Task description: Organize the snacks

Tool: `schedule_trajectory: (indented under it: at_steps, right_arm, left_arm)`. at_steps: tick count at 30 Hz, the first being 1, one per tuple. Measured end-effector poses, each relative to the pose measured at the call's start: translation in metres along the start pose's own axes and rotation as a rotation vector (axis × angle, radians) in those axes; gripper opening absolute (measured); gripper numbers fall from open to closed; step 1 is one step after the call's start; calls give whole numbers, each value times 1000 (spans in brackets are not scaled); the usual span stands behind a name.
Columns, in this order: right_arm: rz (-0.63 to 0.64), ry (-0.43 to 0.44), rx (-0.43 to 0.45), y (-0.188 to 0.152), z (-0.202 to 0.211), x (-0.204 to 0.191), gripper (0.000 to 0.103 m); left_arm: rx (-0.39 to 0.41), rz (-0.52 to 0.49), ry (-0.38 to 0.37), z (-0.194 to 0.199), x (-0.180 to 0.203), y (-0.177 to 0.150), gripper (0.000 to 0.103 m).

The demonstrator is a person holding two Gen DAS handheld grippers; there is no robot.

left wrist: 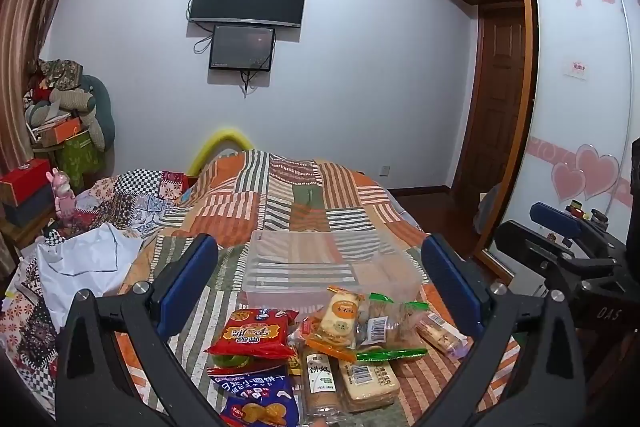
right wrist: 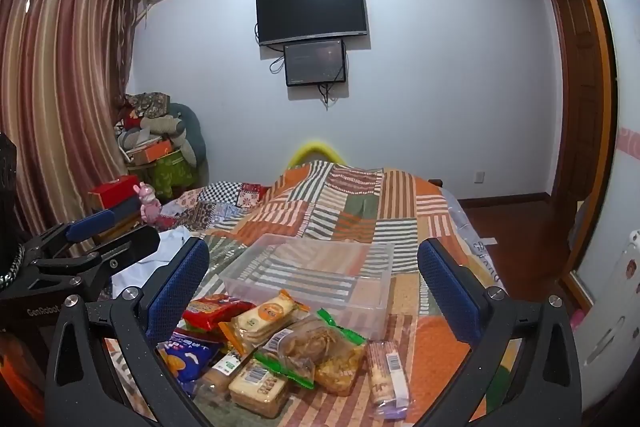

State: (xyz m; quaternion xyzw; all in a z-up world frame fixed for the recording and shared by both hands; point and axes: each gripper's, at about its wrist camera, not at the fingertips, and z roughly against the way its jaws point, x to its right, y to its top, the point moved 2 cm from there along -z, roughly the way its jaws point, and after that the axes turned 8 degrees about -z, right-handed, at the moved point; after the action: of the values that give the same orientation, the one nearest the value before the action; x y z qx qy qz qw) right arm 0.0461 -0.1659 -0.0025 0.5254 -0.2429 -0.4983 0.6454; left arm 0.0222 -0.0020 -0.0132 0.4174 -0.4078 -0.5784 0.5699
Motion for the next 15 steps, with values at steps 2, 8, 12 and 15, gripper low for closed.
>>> schedule_trajectory:
  at_steps: [2,8,12,15]
  right_arm:
    - [1,1,2,-2,0,-3,103]
    - [-6,2,-4,-6,-2,-2,103]
    - [-10,-1,-4,-6,-2,-2,103]
    - [-15,3,-7,-5,-1,-2,103]
  left_arm:
    - [2,-1,-1,1,0,0,103]
    - [0,2,-2,2,0,1,103]
    - [5,-4,-1,3,1,1,103]
    - [5,-9,-3,5,2,2,103]
